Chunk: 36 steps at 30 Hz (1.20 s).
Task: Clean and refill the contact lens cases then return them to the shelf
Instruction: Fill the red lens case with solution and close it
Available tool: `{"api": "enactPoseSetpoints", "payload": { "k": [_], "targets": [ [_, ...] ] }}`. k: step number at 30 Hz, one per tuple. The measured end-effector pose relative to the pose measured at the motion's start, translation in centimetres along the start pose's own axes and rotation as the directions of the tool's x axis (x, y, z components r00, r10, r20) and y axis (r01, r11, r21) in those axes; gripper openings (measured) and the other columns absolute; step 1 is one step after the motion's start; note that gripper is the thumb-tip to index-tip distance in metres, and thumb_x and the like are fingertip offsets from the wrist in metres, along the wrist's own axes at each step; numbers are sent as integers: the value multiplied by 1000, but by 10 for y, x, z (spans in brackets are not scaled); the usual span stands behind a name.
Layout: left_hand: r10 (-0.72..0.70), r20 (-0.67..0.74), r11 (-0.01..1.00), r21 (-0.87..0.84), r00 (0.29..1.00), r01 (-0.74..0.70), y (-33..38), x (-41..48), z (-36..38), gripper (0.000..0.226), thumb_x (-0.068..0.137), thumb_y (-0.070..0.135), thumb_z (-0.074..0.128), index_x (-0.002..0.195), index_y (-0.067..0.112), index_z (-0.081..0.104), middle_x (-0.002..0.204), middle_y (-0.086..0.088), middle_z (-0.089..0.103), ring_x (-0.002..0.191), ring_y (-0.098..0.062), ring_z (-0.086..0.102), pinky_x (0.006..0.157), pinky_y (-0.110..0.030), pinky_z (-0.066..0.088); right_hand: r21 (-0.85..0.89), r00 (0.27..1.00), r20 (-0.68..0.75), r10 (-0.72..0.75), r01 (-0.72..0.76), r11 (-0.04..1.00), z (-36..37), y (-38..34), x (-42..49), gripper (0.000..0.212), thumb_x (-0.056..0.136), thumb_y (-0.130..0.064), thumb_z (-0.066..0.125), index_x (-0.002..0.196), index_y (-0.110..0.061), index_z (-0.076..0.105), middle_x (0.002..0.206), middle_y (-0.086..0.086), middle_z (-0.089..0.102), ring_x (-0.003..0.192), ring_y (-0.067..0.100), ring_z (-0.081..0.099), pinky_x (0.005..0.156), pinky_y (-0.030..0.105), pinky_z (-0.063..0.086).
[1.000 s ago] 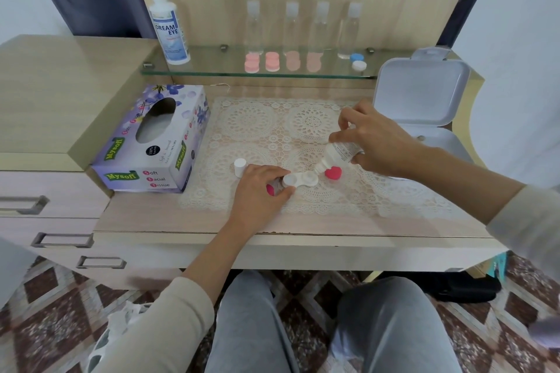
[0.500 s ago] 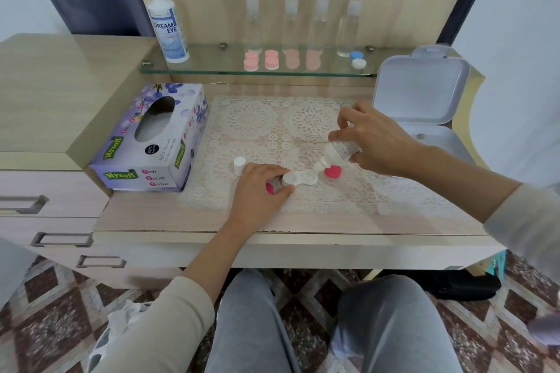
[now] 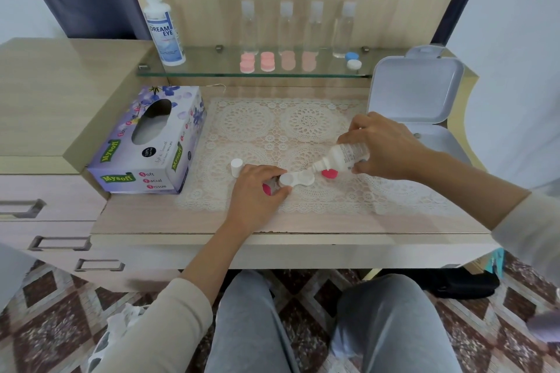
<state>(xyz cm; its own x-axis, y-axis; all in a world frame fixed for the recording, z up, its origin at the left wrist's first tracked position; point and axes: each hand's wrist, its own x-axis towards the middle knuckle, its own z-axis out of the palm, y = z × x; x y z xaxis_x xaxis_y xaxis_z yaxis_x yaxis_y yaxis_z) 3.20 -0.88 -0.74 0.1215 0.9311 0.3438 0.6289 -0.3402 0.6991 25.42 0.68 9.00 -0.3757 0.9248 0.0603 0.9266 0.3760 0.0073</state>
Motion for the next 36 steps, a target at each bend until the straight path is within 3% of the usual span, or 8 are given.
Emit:
{"api": "enactPoseSetpoints", "payload": {
  "k": [5, 7, 12, 17, 20, 23, 31, 36],
  "targets": [
    [-37, 20, 999, -39, 999, 38, 0, 1, -2, 39, 72, 21, 76, 110, 16, 66, 105, 13, 60, 100, -6, 46, 87, -2, 27, 344, 988, -55, 142, -115, 932, 9, 6, -17, 48, 63, -28, 82, 107, -22, 63, 96, -2, 59, 88, 17, 54, 74, 30, 41],
    [-35, 0, 997, -73, 999, 35, 3, 1, -3, 35, 76, 22, 73, 109, 16, 66, 104, 13, 59, 100, -6, 48, 87, -3, 29, 529, 977, -63, 205, -141, 837, 12, 3, -23, 44, 61, -25, 83, 97, -24, 58, 92, -3, 61, 85, 16, 58, 79, 32, 48],
    [69, -132, 997, -22, 989, -72, 5, 0, -14, 19, 79, 11, 68, 98, 12, 70, 99, 7, 63, 96, -11, 54, 87, -2, 31, 808, 936, -88, 341, -133, 574, 22, -8, -32, 44, 62, -18, 82, 95, -24, 53, 91, -9, 62, 79, 4, 60, 67, 14, 46],
    [76, -233, 991, 123, 969, -48, -9, 9, -38, 19, 79, 11, 63, 98, 9, 68, 103, -5, 65, 99, -21, 54, 88, -8, 28, 875, 929, -108, 354, -80, 478, 36, -21, -32, 43, 62, -17, 82, 94, -26, 55, 92, -11, 62, 76, 3, 62, 65, 12, 49],
    [-44, -172, 983, 170, 984, 74, -15, 15, -48, 27, 82, 7, 64, 109, 10, 64, 116, -8, 61, 110, -25, 51, 94, -16, 26, 870, 936, -118, 333, -64, 488, 42, -29, -33, 44, 63, -17, 82, 95, -28, 54, 93, -15, 59, 78, 2, 61, 64, 12, 50],
    [-130, -89, 971, 188, 988, 145, -19, 19, -50, 26, 83, 7, 62, 109, 9, 65, 117, -8, 62, 99, -19, 55, 93, -20, 34, 864, 940, -136, 312, -41, 502, 46, -35, -34, 49, 65, -18, 81, 94, -38, 47, 94, -16, 58, 79, 2, 60, 65, 16, 52],
    [-125, -138, 992, -25, 983, 123, 8, 27, -50, 22, 80, 9, 67, 102, 11, 68, 95, 1, 67, 73, 2, 59, 72, -4, 42, 885, 915, -210, 345, 28, 465, 60, -43, -38, 53, 68, -14, 79, 106, -33, 48, 92, -20, 57, 85, 5, 59, 73, 17, 52],
    [25, 3, 959, -283, 1000, -24, 82, 41, -53, 21, 77, 10, 71, 93, 22, 68, 84, 13, 67, 74, 4, 61, 72, -8, 47, 886, 912, -236, 335, 61, 459, 59, -43, -40, 55, 69, -14, 79, 102, -44, 46, 94, -24, 55, 84, 0, 58, 70, 12, 50]
  ]
}}
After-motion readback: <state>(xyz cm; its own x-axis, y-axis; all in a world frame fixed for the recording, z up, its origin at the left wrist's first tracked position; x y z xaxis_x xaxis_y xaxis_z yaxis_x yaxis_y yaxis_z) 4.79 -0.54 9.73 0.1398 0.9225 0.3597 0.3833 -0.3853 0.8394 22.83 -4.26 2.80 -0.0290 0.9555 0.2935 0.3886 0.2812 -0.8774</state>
